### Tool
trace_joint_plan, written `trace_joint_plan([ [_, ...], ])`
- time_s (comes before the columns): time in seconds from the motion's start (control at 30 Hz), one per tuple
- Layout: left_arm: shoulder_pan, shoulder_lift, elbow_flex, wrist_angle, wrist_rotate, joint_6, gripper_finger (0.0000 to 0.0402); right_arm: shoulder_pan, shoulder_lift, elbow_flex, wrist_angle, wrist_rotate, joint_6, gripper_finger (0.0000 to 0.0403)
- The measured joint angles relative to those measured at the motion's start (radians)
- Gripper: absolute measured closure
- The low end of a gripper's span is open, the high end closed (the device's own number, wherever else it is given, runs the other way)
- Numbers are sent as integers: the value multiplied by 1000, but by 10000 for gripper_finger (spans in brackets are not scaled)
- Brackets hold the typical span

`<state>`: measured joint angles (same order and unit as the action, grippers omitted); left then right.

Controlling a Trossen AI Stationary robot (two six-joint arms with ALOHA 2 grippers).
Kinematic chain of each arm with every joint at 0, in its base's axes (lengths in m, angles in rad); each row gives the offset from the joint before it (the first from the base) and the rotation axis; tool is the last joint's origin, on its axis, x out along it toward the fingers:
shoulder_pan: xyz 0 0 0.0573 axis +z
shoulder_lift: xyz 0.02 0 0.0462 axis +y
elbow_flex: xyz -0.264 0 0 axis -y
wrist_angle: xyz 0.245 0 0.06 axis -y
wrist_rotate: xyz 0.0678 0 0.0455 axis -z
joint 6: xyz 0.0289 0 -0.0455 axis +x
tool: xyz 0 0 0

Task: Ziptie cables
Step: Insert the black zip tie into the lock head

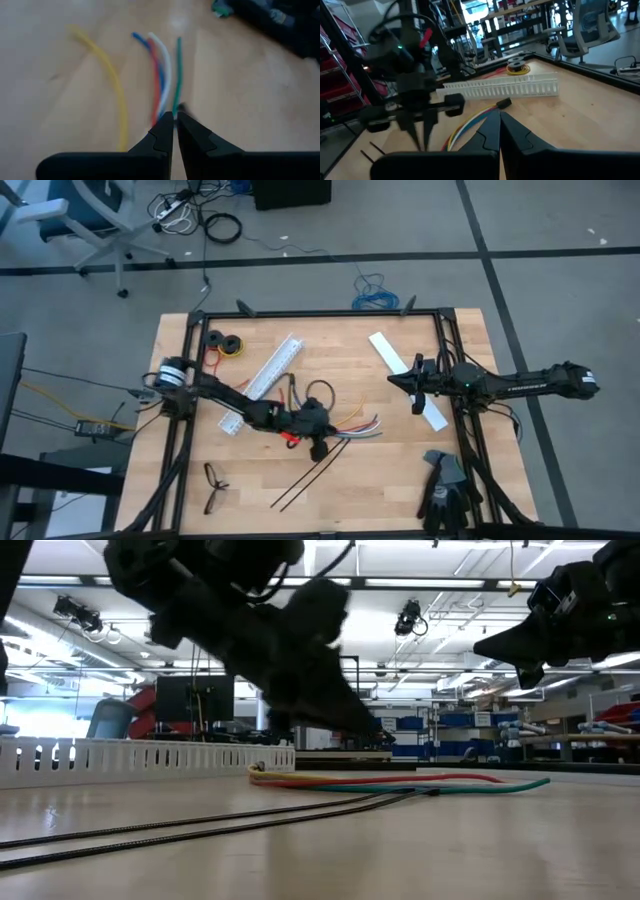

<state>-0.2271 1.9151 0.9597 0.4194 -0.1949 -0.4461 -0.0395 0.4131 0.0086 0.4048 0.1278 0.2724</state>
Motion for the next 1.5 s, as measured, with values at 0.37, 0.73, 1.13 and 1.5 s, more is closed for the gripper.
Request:
trace_joint_plan([
  [0.37, -35, 44, 112, -11, 104, -20, 352, 0, 10, 0, -21, -27, -4, 403],
  [0.73, -38, 44, 113, -49, 108, -123, 288, 1, 12, 0, -22, -55, 44, 403],
  [1.13, -96, 44, 112, -222, -47, -202, 323, 134, 60, 0, -80, -26, 49, 403],
  [1.5, -86, 92, 112, -191, -99, -200, 323, 160, 78, 1, -46, -15, 43, 403],
])
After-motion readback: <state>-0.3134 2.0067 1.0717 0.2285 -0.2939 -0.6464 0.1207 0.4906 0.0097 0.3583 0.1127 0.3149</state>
